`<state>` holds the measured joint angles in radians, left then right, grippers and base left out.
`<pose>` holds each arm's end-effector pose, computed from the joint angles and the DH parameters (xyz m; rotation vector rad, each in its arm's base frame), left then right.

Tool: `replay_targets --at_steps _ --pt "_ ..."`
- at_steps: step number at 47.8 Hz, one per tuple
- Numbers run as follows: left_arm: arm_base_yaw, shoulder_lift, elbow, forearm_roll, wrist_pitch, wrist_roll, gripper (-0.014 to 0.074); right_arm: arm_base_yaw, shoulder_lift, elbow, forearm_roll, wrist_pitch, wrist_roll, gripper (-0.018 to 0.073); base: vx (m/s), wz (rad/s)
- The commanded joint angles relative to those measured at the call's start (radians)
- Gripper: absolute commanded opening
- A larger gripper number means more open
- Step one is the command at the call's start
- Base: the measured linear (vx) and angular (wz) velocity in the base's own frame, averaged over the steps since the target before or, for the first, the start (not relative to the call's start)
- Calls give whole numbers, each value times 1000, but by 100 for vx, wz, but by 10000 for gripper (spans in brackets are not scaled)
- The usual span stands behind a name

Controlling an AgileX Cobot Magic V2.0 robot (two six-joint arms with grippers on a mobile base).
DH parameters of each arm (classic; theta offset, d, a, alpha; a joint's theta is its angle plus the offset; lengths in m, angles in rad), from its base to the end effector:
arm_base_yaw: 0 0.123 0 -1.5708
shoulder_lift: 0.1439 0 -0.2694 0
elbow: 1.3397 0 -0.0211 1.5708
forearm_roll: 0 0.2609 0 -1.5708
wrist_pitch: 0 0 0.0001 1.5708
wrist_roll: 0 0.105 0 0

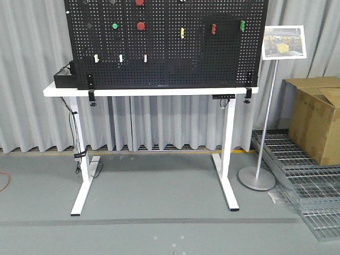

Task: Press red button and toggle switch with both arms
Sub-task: 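Drive the base forward up to the black pegboard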

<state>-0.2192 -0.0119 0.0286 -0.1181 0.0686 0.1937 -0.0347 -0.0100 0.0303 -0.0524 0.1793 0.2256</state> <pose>0.0942 -0.0219 0.1980 0.2370 1.5517 -0.1190 0.0961 -0.0043 0.1856 0.1824 1.6740 0.0969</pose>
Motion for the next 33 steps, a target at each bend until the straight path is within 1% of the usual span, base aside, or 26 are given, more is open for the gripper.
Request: replay_targets --at_steps 1,33 --pt "-1 -16 32 -7 -81 -2 2 -6 -17 11 -11 -83 -5 -3 34 0" --pt "-1 -16 32 -7 -81 -2 2 -6 -17 11 -11 -83 -5 -3 43 -3"
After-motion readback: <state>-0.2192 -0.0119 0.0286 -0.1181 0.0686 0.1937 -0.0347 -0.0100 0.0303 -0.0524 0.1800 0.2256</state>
